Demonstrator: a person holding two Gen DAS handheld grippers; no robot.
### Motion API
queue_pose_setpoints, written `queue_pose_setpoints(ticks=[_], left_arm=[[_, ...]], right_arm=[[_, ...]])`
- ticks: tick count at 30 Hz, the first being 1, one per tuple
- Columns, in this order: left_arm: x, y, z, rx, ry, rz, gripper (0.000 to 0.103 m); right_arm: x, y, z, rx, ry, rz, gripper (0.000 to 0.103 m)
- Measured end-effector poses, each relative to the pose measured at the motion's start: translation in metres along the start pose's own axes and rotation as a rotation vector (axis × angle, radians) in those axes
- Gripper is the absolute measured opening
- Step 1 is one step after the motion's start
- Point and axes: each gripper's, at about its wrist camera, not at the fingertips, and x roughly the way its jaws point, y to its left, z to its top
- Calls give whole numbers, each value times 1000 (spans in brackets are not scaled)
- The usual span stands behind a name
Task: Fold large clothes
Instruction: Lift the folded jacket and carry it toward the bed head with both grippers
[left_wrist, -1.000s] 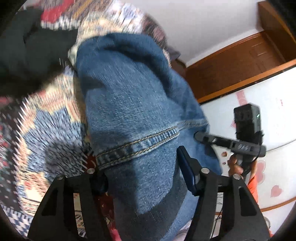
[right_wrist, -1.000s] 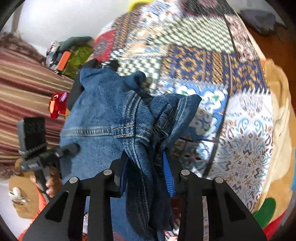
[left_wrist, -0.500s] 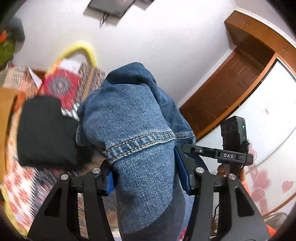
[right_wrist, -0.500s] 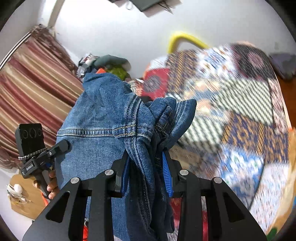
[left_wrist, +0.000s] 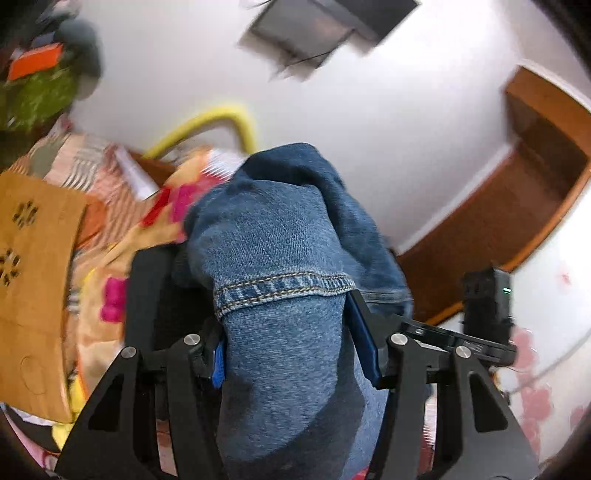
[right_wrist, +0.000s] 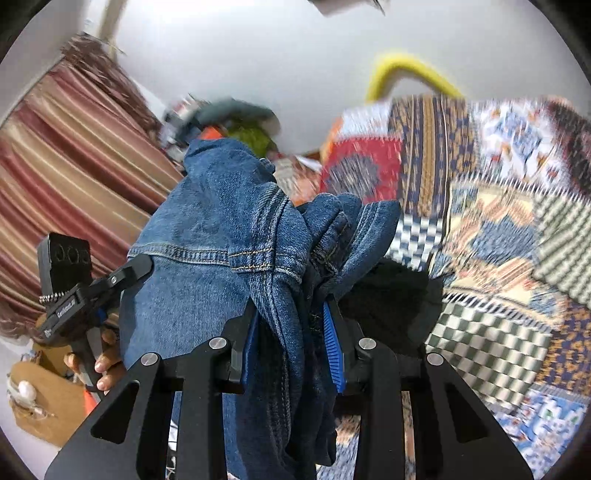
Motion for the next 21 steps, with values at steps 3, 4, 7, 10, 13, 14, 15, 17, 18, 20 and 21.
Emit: queue_pose_setpoints(ticks=[3, 4, 7, 10, 13, 14, 15, 17, 18, 20, 21], left_arm=[[52, 55, -14, -94, 116, 148, 55], [72, 75, -22, -124, 164, 209, 55], [84, 87, -38, -111, 149, 204, 60], [72, 75, -44, -66, 127, 235, 69], [63, 65, -48, -16, 112, 295, 75], [60, 61, -52, -2, 114, 303, 75], [59, 59, -56, 12, 123, 316, 76], [54, 53, -67, 51, 117, 351, 76], [50, 49, -73, 73, 118, 374, 76], [43, 43, -87, 101, 127, 386, 76], [37, 38, -95, 117, 127, 393, 76]], right_arm=[[59, -26, -8, 38, 82, -77, 29], [73, -34, -11, 49, 101, -108, 31], [86, -50, -22, 47, 95, -144, 36], [75, -48, -28, -19, 96, -180, 47], [62, -38, -38, -60, 101, -248, 47], [56, -33, -44, -90, 99, -283, 48], [52, -27, -49, -121, 93, -310, 48], [46, -16, -58, -176, 95, -344, 48], [37, -13, -67, -201, 97, -328, 48], [25, -7, -78, -221, 99, -314, 48], [17, -4, -87, -230, 95, -324, 48]])
